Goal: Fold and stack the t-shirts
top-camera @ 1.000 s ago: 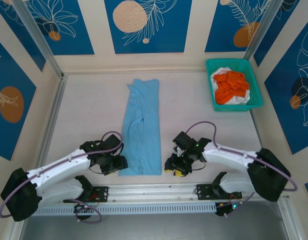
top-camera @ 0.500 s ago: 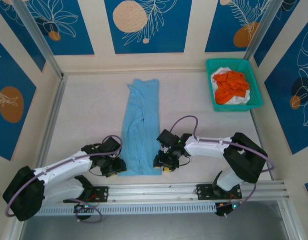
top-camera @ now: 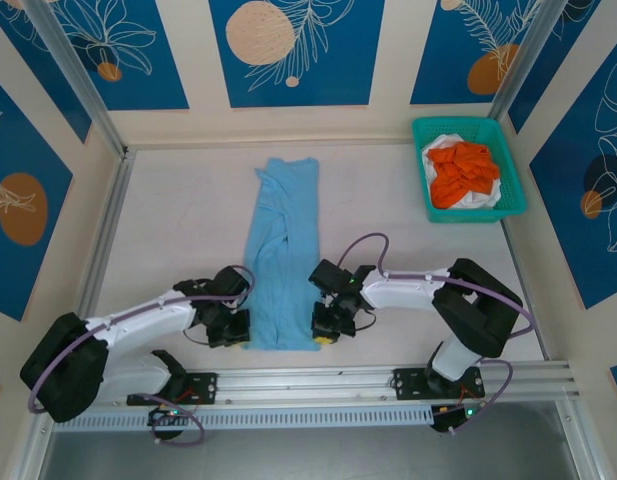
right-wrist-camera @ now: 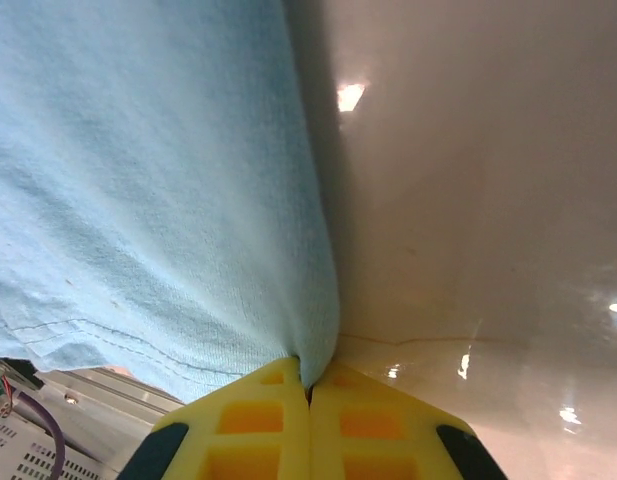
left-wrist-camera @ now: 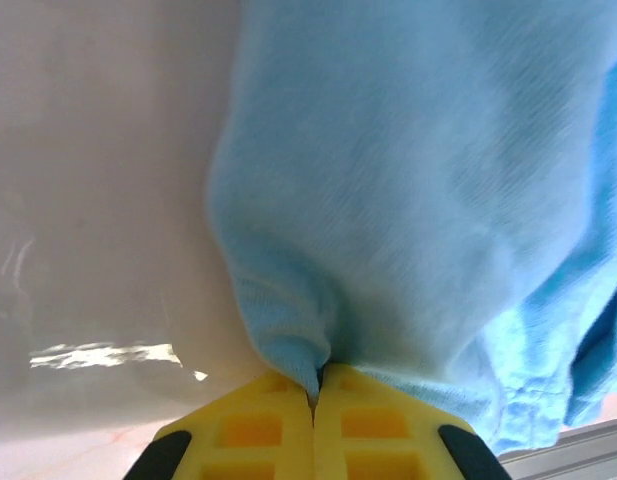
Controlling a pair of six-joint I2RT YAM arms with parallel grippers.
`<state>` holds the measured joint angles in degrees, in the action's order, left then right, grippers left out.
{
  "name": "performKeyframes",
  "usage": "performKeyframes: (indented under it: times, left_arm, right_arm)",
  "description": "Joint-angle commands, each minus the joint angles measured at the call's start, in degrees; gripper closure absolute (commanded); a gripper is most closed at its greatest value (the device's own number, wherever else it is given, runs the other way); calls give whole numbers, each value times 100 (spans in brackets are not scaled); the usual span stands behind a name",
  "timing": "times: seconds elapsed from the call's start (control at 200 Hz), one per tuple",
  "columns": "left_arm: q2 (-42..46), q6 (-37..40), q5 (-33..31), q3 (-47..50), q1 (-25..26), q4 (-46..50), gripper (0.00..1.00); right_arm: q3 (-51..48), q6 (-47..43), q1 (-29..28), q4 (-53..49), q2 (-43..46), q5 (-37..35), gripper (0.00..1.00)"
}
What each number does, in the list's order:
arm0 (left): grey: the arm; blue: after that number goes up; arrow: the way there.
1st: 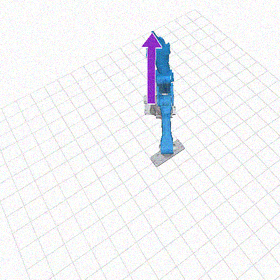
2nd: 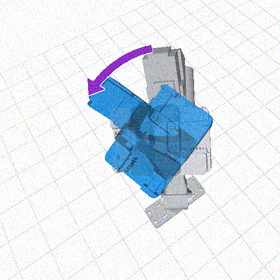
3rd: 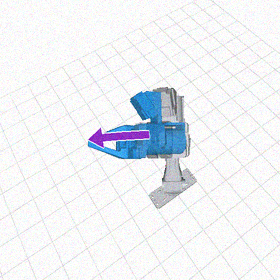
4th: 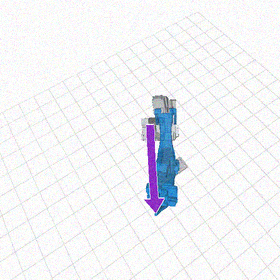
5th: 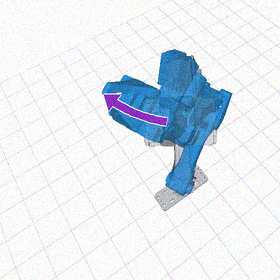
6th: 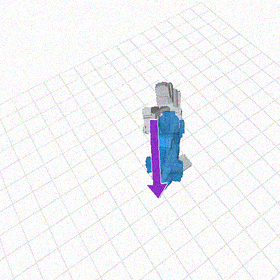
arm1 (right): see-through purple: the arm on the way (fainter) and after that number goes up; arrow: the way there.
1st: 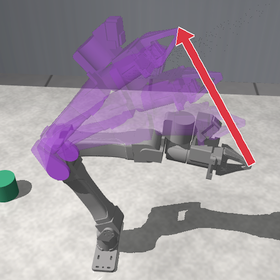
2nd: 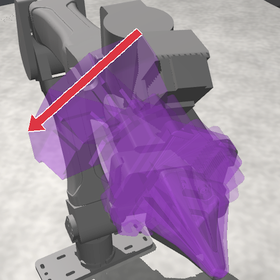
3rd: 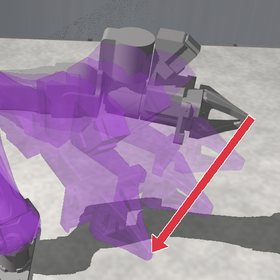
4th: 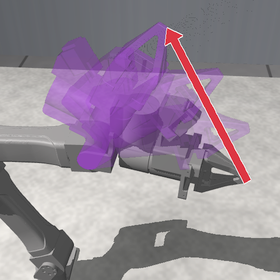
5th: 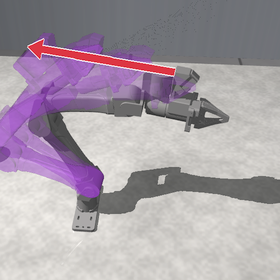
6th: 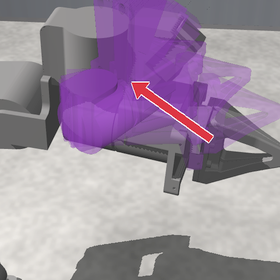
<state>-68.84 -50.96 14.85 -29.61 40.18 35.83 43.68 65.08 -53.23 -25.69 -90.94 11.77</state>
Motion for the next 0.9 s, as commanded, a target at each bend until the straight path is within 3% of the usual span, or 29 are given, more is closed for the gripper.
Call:
performKeyframes:
  times: [0.0, 0.145, 0.395, 0.54, 0.655, 0.895]
  left_arm:
    - [52, 275, 87, 34, -19, 18, 100]
    - [241, 317, 615, 144, -9, 266, 100]
    - [808, 185, 544, -207, -19, 869, 100]
    - [555, 155, 511, -1168, -228, 1018, 100]
    - [6, 200, 722, -2041, -740, 1007, 100]
    - [-1986, 567, 1146, -4100, -1693, 1054, 100]
  right_arm:
    - [-291, 156, -2, -272, 357, 27, 100]
    - [-641, 474, -179, -133, 550, 312, 100]
    - [-525, 662, 0, -471, 1153, 313, 100]
    - [-104, 822, 681, -706, 1527, 517, 100]
    - [314, 801, 1485, -866, 1499, 858, 100]
    - [2298, -276, 2845, -1586, -324, 1696, 100]
